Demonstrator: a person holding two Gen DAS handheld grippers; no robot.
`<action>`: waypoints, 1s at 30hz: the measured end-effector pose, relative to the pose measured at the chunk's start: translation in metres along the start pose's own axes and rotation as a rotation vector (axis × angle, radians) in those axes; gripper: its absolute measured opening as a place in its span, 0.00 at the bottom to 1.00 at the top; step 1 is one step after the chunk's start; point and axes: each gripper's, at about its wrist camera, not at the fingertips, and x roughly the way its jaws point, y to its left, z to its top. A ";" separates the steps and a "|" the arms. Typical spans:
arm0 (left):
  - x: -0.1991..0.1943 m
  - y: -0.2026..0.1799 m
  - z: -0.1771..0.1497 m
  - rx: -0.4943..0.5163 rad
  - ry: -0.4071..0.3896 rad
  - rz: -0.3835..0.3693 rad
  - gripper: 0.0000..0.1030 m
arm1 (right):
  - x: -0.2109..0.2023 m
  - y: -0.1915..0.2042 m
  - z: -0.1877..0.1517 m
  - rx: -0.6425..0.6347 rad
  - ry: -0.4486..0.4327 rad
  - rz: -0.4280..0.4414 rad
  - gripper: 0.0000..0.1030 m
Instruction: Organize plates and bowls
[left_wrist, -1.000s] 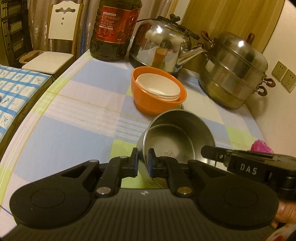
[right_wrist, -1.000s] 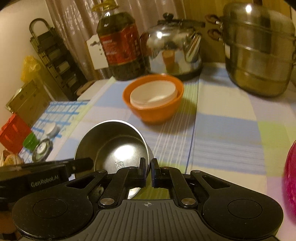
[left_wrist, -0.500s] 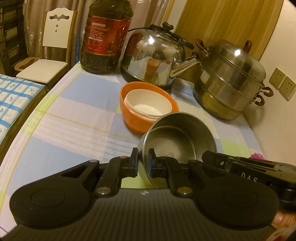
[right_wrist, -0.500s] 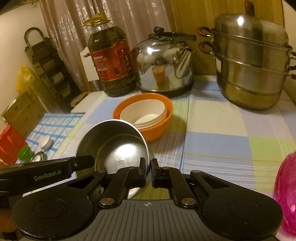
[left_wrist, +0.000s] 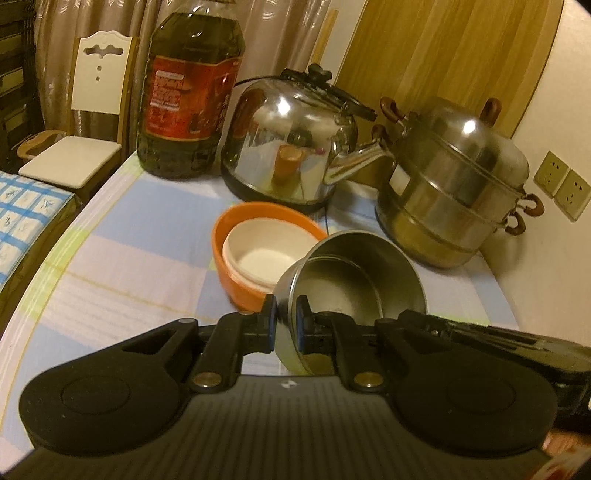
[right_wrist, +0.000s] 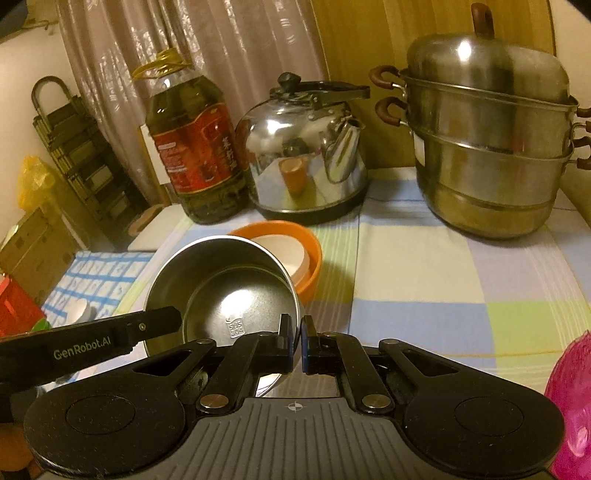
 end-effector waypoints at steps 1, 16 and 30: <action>0.001 0.000 0.003 0.001 -0.004 -0.001 0.09 | 0.002 -0.001 0.003 0.002 -0.002 0.000 0.04; 0.027 0.003 0.033 -0.024 -0.028 0.004 0.09 | 0.024 -0.007 0.034 0.011 -0.038 0.006 0.04; 0.058 0.019 0.056 -0.073 -0.038 0.036 0.09 | 0.059 -0.003 0.060 0.017 -0.041 0.007 0.04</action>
